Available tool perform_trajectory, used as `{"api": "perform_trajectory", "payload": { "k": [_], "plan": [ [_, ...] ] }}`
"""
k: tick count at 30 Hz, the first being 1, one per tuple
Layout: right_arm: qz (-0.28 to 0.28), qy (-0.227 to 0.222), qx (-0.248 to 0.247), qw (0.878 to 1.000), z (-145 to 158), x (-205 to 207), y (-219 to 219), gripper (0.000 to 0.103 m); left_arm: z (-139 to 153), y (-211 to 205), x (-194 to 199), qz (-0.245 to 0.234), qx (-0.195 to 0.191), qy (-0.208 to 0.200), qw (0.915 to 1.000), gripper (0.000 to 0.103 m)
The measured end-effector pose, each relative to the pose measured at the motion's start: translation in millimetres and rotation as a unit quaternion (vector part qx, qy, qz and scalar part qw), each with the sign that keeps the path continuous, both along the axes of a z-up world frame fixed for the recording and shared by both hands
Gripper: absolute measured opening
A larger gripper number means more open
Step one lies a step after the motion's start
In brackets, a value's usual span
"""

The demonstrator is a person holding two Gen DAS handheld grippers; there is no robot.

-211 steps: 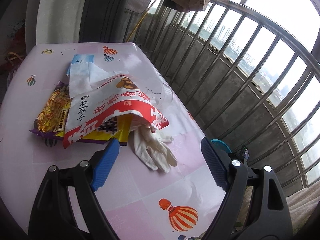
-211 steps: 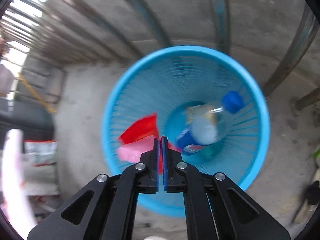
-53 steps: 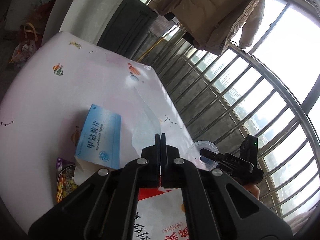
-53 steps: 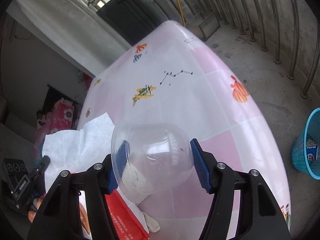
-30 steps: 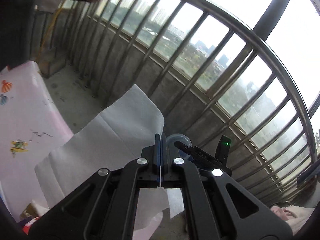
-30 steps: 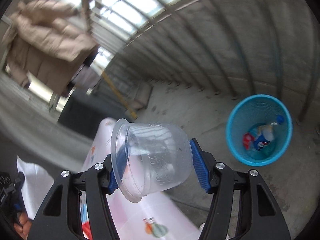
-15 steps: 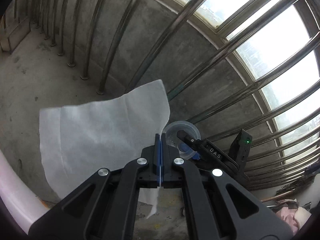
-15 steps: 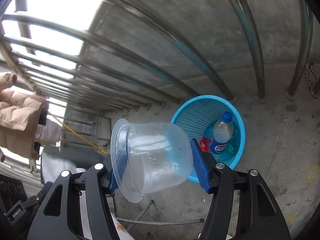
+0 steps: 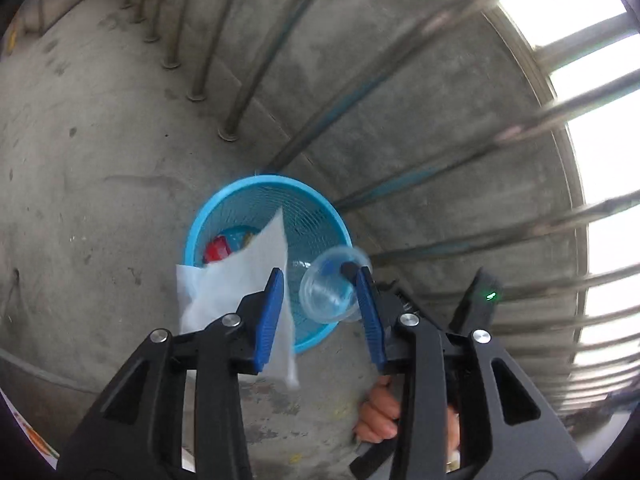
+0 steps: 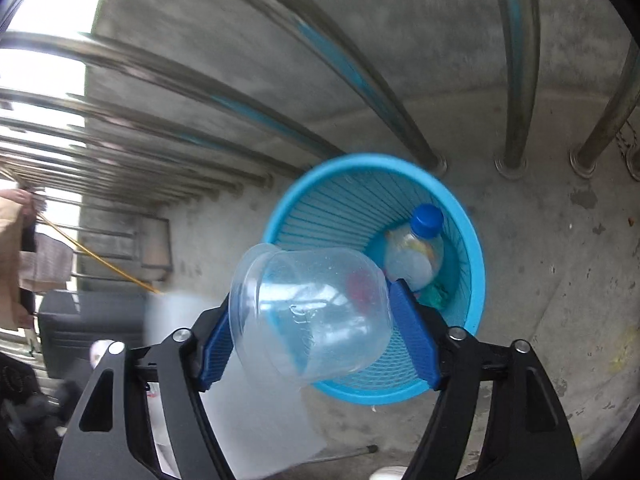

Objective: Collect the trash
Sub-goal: 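Carry tissue and cup over the wastebasket and open both tools, then move both tools back over the table toward the snack bags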

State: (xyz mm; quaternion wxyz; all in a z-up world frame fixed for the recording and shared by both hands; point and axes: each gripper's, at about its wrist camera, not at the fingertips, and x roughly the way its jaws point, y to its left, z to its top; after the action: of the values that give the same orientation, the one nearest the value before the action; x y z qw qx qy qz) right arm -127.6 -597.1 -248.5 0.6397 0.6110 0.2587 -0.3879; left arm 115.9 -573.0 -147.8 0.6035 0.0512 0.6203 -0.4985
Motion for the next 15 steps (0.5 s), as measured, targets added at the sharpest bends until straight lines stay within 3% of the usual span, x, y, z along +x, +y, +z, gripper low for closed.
{"api": "perform_trajectory", "payload": {
  "k": [10,12,15],
  "plan": [
    [0.016,0.001,-0.029,0.999,6,-3,9,0.076,43,29,9,-0.001,-0.043,-0.014,0.999,0.035],
    [0.041,0.002,-0.039,0.998,9,3,14,0.076,58,40,10,-0.005,-0.049,-0.028,0.9984,0.036],
    [0.127,0.022,-0.041,0.991,4,34,29,0.076,86,57,13,-0.013,-0.048,-0.054,0.9973,0.038]
  ]
}}
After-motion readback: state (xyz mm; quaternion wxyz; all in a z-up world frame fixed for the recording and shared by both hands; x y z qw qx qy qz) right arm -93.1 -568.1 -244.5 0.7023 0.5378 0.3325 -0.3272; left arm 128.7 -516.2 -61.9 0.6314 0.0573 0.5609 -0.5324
